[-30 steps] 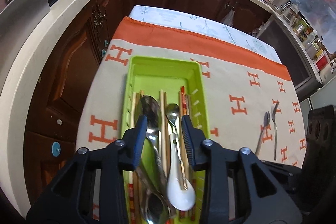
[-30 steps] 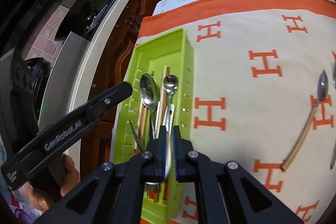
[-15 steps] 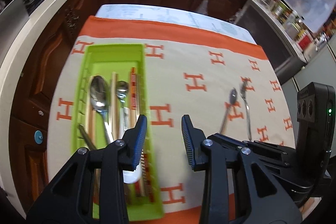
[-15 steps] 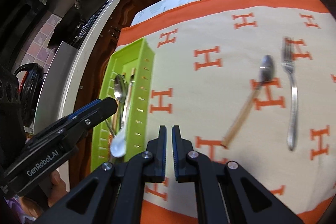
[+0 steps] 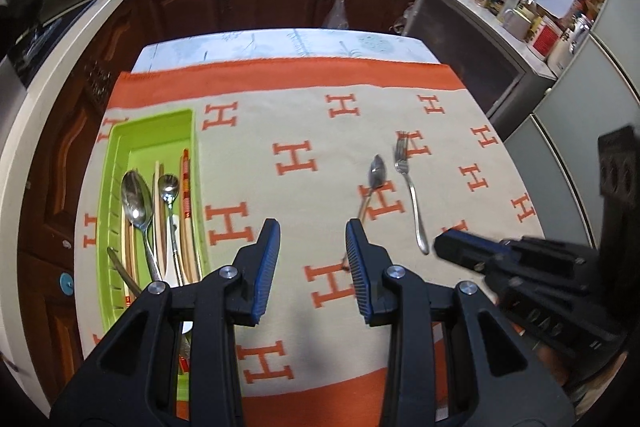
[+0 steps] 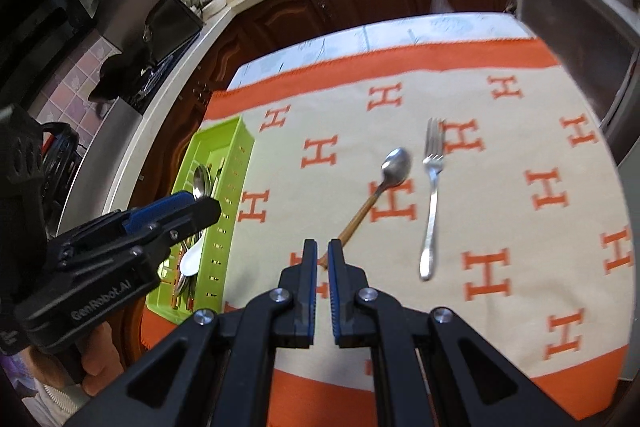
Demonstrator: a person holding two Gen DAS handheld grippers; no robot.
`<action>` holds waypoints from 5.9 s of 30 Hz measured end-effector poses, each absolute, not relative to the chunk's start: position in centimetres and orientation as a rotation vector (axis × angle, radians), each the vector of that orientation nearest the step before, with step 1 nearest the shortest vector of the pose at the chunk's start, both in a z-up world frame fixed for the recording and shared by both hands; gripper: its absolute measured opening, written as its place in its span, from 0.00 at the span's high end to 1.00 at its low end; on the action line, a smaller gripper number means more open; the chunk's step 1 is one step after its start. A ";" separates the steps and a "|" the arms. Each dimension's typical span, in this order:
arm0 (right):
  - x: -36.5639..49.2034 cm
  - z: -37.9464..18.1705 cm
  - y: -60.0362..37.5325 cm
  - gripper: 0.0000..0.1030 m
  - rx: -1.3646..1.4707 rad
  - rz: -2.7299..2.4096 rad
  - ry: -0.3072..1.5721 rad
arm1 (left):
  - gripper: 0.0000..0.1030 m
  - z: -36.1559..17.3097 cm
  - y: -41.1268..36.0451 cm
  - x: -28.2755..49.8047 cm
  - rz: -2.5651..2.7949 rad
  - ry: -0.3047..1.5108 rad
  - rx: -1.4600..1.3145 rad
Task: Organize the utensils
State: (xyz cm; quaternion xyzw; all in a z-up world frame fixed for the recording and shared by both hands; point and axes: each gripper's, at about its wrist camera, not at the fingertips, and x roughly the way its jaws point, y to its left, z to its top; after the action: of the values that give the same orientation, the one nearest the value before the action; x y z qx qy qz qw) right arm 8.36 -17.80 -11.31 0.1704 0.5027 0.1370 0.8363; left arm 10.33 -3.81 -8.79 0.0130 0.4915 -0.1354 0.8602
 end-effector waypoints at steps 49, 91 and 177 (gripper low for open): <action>15.7 -20.7 -26.3 0.77 0.525 0.318 1.261 | 0.91 -22.7 -15.3 18.8 -0.454 1.301 0.315; 14.1 -15.7 -18.9 0.98 0.486 0.394 1.159 | 0.96 -11.9 -2.2 12.8 -0.284 1.084 -0.065; 11.9 -18.4 7.1 0.92 0.498 0.735 1.512 | 0.90 -12.7 21.4 6.4 0.160 1.048 -0.258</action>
State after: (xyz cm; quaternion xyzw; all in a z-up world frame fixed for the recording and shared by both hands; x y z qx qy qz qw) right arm 11.91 7.08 -18.45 0.2185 0.6627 0.3223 0.6397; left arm 6.44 21.42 -12.67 -0.1228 0.4984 0.0760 0.8548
